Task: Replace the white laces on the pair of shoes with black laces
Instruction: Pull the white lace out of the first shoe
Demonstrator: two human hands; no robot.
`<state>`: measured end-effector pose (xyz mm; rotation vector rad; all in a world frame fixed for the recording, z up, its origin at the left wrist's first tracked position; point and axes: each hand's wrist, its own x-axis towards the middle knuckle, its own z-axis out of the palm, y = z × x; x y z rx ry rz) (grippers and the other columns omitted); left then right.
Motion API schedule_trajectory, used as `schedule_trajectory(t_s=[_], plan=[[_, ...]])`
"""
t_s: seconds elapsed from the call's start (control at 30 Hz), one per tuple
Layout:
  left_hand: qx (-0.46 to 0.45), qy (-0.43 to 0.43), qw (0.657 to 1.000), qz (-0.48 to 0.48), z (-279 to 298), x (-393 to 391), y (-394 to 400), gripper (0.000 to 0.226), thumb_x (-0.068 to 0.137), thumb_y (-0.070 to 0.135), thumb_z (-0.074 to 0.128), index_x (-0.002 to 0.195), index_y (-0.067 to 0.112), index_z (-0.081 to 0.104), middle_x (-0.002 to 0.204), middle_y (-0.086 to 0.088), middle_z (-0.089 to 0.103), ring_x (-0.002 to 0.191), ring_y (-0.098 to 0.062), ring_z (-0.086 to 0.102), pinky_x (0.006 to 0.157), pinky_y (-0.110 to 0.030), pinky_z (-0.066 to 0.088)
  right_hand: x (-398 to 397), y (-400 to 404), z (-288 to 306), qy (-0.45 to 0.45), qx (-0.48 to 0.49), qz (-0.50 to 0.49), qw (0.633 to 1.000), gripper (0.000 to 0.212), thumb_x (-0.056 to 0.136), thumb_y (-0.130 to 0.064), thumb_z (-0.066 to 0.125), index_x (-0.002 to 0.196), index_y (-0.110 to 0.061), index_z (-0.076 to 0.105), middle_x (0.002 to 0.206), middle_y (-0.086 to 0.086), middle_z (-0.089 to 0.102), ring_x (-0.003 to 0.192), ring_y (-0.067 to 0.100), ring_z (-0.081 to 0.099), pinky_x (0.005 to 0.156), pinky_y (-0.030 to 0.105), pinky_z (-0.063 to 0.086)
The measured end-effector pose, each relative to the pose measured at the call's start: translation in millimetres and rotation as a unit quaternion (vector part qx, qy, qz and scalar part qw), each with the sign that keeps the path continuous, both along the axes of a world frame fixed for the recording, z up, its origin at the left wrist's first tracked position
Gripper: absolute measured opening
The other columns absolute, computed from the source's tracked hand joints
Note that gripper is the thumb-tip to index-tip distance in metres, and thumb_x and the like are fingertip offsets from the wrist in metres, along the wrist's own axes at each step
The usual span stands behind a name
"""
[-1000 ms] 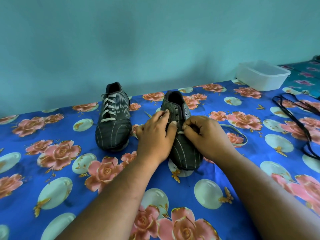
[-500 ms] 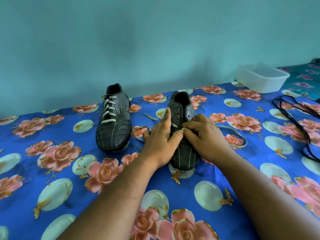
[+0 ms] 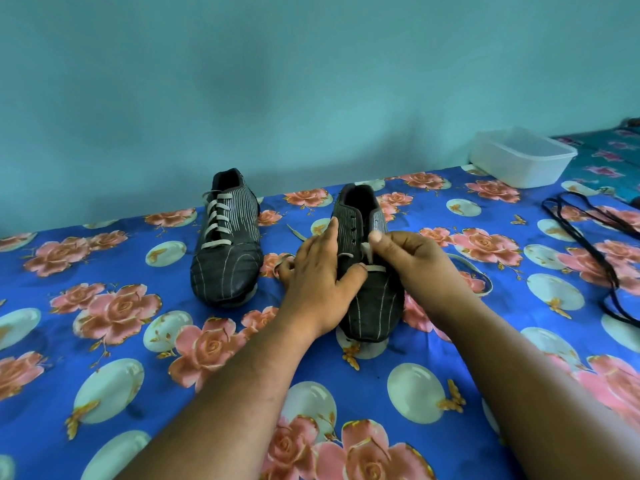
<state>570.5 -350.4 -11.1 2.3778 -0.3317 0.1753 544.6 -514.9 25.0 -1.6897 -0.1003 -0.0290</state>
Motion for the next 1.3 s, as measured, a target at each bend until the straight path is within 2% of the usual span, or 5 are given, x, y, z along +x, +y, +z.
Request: schedule_trajectory(t_s=[0.3,0.5,0.8,1.03,1.3], plan=[[0.013,0.000,1.000,0.001,1,-1,-1,0.097,0.072,0.070,0.020,0.162,0.034,0.011,0.167,0.010,0.021,0.153,-0.008,0.010,0.122,-0.051,0.003,-2,-5,1,0.016,0.090,0.029,0.995,0.049,0.099,-0.035,0.062,0.092,0.014,0.056,0.082,0.018,0.059,0.071,0.024,0.058,0.062,0.028,0.051],[0.013,0.008,1.000,0.006,0,-1,-1,0.096,0.074,0.074,0.020,0.162,0.035,0.011,0.167,0.012,0.019,0.154,-0.006,0.009,0.123,-0.050,0.001,3,-4,-6,-0.084,-0.201,-0.058,0.974,0.037,0.085,-0.048,0.077,0.070,-0.017,0.067,0.067,-0.001,0.067,0.065,0.022,0.061,0.065,0.039,0.050],[0.010,0.025,1.000,0.008,5,-4,-3,0.083,0.083,0.057,0.032,0.161,0.036,0.013,0.166,0.011,0.021,0.151,-0.003,0.010,0.121,-0.048,0.001,-2,-8,9,-0.043,0.135,0.019,0.990,0.025,0.097,-0.022,0.062,0.080,-0.004,0.060,0.075,0.005,0.061,0.073,0.014,0.058,0.071,0.021,0.048],[0.008,0.026,1.000,0.007,5,-4,-2,0.084,0.083,0.058,0.033,0.161,0.036,0.011,0.168,0.011,0.018,0.153,-0.005,0.009,0.120,-0.049,0.002,0,-10,1,-0.050,-0.151,-0.061,0.985,0.028,0.089,-0.039,0.077,0.077,-0.014,0.072,0.063,0.005,0.066,0.055,0.012,0.054,0.054,0.026,0.046],[0.011,0.028,0.999,0.010,6,-5,-2,0.083,0.084,0.059,0.033,0.161,0.037,0.013,0.167,0.012,0.020,0.152,-0.004,0.011,0.120,-0.048,0.003,-1,-13,15,-0.076,0.229,0.017,0.970,0.030,0.097,-0.031,0.058,0.072,-0.015,0.062,0.069,0.002,0.056,0.066,0.015,0.052,0.074,0.030,0.045]])
